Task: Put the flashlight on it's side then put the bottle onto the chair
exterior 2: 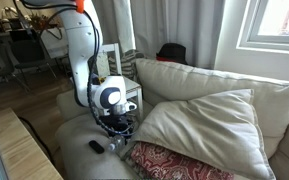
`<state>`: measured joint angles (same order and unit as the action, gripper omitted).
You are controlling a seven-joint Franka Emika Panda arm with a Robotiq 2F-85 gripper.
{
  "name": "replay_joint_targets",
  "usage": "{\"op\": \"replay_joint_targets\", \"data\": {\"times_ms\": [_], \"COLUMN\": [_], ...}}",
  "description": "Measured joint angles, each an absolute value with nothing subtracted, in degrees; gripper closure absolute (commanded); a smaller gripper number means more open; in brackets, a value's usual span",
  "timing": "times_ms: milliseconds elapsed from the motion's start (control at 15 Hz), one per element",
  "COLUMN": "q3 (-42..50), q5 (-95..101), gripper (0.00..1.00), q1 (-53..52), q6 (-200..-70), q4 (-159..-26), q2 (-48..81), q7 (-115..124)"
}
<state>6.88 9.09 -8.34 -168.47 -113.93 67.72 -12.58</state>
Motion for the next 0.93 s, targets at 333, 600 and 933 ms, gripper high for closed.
{"op": "replay_joint_targets", "data": {"times_ms": [333, 600, 933], "q3": [9.9, 9.5, 14.8], "q5": [13.3, 13.3, 20.6], "gripper": [0.51, 0.76, 0.76], "q1": [-11.4, -11.0, -17.6], "q6": [-160.8, -160.8, -157.2], "q4": [-120.9, -119.9, -119.7], "q2": [58.1, 60.0, 58.0], "q7": [-12.5, -12.5, -11.0]}}
